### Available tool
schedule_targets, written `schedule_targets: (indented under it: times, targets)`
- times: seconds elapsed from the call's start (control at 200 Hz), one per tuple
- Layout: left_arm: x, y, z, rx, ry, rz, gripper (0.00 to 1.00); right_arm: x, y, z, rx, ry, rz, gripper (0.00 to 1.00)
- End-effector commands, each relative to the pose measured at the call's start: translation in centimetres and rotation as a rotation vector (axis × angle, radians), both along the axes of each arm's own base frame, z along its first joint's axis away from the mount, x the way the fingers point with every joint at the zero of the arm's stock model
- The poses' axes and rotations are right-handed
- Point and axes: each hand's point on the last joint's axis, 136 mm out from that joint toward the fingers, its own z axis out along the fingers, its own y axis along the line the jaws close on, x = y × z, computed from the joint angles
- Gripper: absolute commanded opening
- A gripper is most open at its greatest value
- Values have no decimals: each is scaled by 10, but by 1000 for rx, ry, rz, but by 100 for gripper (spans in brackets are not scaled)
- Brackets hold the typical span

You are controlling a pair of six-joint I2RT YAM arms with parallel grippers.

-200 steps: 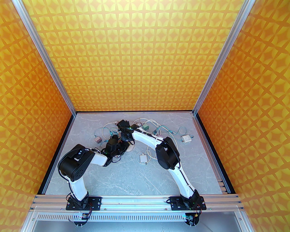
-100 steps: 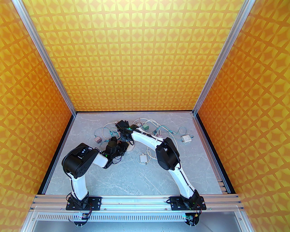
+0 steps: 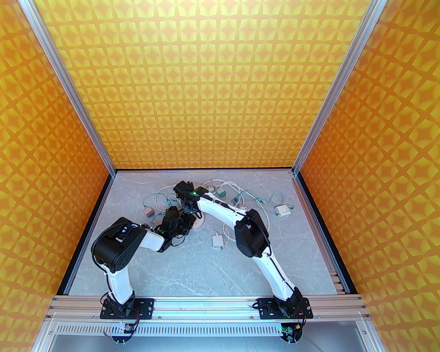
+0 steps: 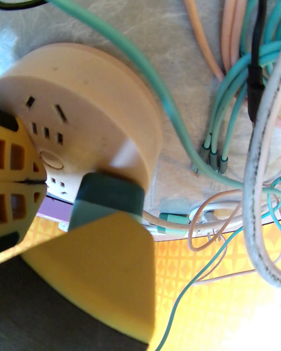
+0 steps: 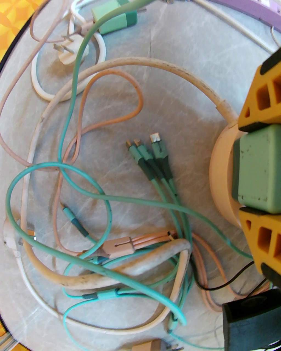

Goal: Pull the plug off the socket

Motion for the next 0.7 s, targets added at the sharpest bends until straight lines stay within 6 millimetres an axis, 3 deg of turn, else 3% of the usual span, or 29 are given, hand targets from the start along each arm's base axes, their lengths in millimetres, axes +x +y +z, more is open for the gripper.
schedule_targets:
  times: [0.0, 0.08, 0.225, 0.335, 0.51, 0.695]
  targets:
    - [-43, 31, -84, 215, 297, 14, 0, -17, 7, -3, 79, 50, 14, 32]
    - [-41, 29, -82, 221, 297, 8, 0, -17, 13, 3, 104, 51, 17, 32]
    - [-39, 27, -81, 226, 302, -3, 0, -25, 35, 20, -30, -34, 99, 32]
    - [-38, 25, -79, 230, 303, -10, 0, -31, 45, 16, -134, -69, 146, 32]
    - [-39, 26, -80, 235, 304, -13, 0, -29, 31, 3, -123, -31, 112, 32]
    - [-40, 26, -82, 235, 312, -11, 0, -17, 6, -1, 109, 57, 0, 31]
